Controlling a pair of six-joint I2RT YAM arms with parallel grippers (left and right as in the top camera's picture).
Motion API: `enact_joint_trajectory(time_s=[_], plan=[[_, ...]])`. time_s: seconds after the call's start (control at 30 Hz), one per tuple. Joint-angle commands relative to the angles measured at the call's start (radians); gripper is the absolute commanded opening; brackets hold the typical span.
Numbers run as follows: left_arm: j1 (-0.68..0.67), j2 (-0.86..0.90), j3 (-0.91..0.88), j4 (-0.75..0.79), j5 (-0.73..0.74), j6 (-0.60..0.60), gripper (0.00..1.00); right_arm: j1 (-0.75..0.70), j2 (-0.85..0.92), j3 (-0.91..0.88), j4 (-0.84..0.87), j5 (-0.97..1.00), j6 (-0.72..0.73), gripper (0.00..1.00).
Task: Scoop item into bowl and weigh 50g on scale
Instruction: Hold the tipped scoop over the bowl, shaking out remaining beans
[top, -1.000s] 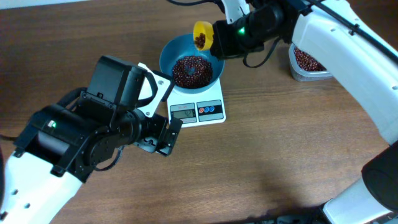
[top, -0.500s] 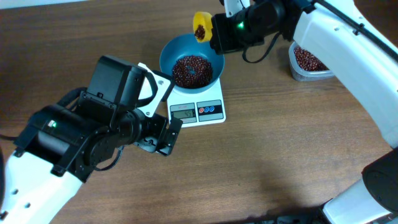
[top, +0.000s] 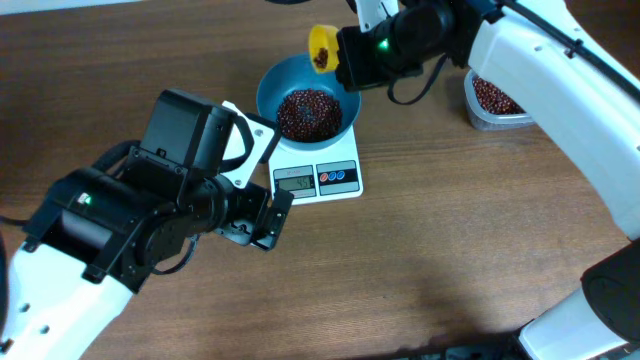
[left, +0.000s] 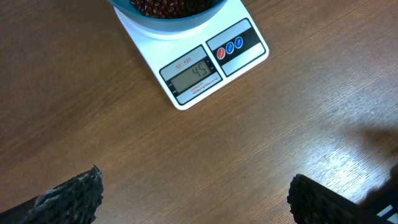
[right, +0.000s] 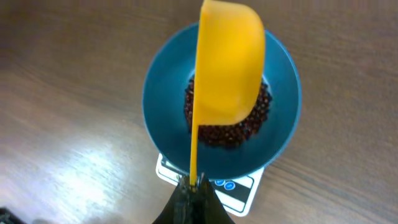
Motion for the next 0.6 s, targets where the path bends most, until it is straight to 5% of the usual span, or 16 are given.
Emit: enact_joint_trajectory(time_s=[0.0,0.2,0.57], plan=[[0.002,0.001,0.016,-0.001,0.015,0.022,0.99,0.013,-0.006,0.020,-0.026,0.084,0.005,0.04],[0.002,0.001,0.016,-0.001,0.015,0.022,0.99,0.018,-0.020,0.027,0.024,-0.021,0.005,0.04],[0.002,0.001,0.016,-0.001,0.015,0.022,0.99,0.038,-0.008,0.031,-0.049,0.128,0.005,0.04]])
